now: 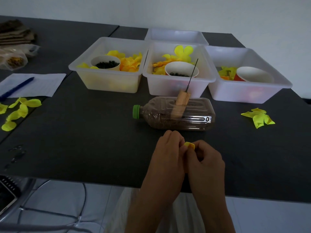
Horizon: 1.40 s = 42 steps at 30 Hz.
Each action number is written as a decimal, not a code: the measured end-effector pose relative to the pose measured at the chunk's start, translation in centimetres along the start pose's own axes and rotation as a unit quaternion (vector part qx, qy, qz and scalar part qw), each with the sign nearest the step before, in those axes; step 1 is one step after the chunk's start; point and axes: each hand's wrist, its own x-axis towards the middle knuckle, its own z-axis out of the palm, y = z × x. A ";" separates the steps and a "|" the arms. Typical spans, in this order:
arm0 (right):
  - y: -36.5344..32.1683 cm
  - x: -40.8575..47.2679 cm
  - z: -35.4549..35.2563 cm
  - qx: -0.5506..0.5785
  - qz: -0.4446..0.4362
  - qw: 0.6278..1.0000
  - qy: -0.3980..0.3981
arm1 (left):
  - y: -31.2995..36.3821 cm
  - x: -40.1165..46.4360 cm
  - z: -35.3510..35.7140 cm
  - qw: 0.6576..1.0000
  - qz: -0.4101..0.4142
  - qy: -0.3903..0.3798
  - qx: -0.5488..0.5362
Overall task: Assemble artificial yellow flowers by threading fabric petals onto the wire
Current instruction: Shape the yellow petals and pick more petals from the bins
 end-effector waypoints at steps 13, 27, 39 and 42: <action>0.1 0.6 -0.1 -0.004 -0.001 1.000 0.028 | 0.1 -0.5 -0.6 0.997 0.027 0.041 -0.052; 0.7 1.0 -0.2 0.067 0.073 0.995 -0.029 | 0.2 -0.8 0.6 0.985 -0.025 0.156 -0.065; 0.9 0.9 -0.4 0.106 0.054 0.993 0.011 | 0.0 -1.1 1.2 0.966 -0.064 0.226 -0.113; 0.9 0.8 -0.1 0.082 0.028 0.996 0.009 | -0.1 -0.9 0.8 0.970 -0.065 0.211 -0.104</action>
